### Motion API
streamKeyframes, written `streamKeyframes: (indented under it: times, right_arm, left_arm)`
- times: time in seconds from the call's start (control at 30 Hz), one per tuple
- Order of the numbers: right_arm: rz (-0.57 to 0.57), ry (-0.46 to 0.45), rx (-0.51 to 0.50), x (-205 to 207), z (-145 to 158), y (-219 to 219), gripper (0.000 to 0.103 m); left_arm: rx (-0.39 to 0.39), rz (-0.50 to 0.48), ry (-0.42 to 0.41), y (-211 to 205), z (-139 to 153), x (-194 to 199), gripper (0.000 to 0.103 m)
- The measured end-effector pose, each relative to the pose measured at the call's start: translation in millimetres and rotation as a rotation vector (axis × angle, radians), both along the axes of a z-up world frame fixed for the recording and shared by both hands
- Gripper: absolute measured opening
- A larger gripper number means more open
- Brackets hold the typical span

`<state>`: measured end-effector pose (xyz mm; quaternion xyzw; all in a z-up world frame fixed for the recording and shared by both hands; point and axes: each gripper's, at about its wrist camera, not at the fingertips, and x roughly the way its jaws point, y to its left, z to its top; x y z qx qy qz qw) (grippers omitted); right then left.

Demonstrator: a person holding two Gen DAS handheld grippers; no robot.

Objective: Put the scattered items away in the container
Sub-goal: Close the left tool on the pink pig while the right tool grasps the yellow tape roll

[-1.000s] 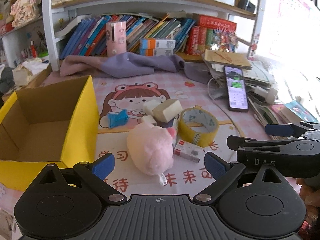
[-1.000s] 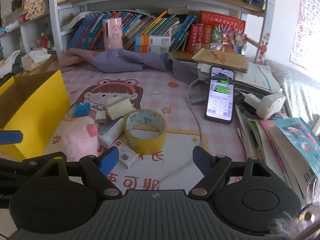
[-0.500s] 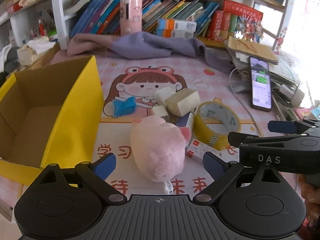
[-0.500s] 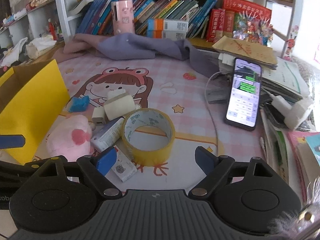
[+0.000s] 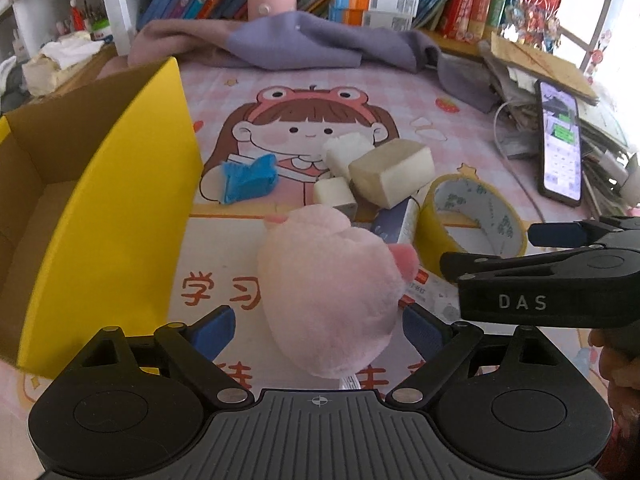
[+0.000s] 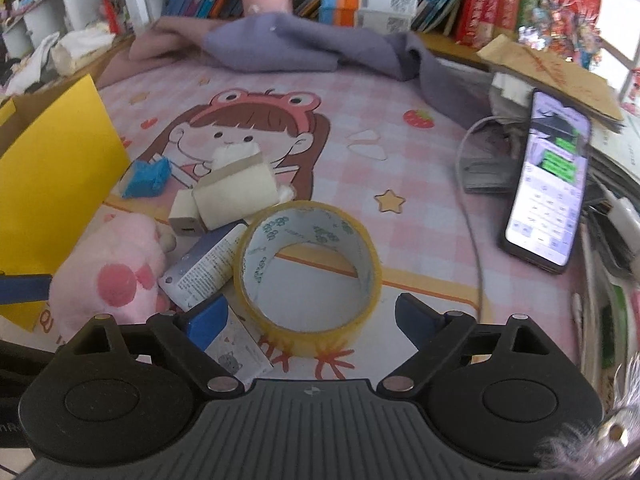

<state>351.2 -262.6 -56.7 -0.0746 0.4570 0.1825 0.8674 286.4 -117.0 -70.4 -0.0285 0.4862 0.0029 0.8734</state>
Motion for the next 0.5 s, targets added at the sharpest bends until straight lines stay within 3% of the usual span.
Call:
streamKeyframes:
  times: [0.17,0.5]
  right_arm:
    - [0.009,0.023,-0.008,12.8,-7.8,2.8,0.091]
    - [0.021,0.046,-0.006,26.3,-16.1,4.5,0.090]
  left_arm:
    - [0.002,0.000,0.027,-0.5,-8.7,9.8,0.090]
    - [-0.029,0.000,0.055,2.2,-16.3,21.4,0.074]
